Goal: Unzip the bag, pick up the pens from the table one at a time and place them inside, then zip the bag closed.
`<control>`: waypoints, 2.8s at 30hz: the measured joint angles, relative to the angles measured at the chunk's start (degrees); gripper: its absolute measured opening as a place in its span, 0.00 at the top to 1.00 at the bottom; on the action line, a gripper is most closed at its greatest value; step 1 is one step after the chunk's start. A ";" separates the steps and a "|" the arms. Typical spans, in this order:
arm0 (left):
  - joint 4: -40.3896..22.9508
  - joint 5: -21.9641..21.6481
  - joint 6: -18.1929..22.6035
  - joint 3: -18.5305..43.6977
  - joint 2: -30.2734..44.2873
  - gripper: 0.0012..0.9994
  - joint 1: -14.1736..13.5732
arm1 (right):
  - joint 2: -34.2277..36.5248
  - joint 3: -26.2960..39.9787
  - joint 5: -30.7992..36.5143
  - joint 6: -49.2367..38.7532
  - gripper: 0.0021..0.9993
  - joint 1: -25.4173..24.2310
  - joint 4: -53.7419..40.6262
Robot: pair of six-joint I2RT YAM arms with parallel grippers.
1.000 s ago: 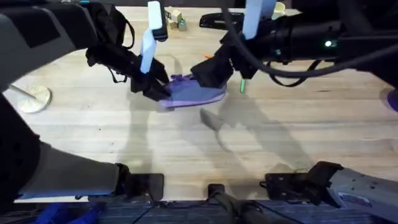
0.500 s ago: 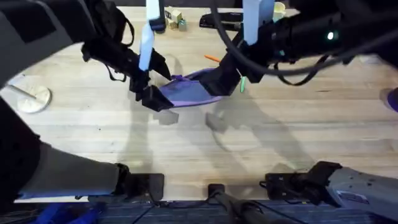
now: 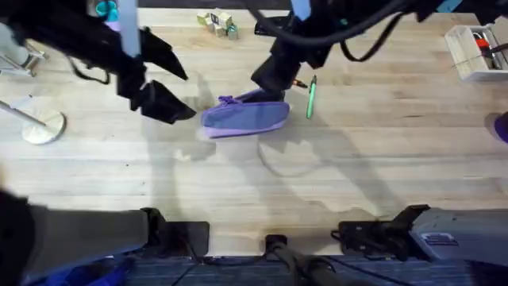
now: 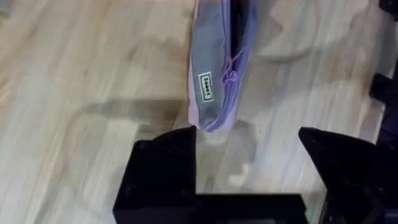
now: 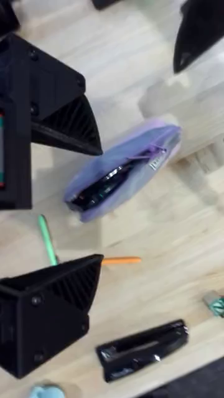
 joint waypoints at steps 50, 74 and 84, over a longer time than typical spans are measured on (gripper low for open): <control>-0.52 -0.04 0.02 0.21 -7.96 0.01 2.28 | 17.65 0.15 -7.39 -40.92 0.97 0.13 -1.52; -0.54 -0.04 0.02 0.21 -7.96 0.01 2.28 | 22.80 0.22 -7.43 -40.86 0.00 1.36 -1.43; -0.52 -0.07 0.02 0.21 -7.96 0.01 2.28 | 22.63 0.22 -7.43 -39.41 0.00 1.36 -1.45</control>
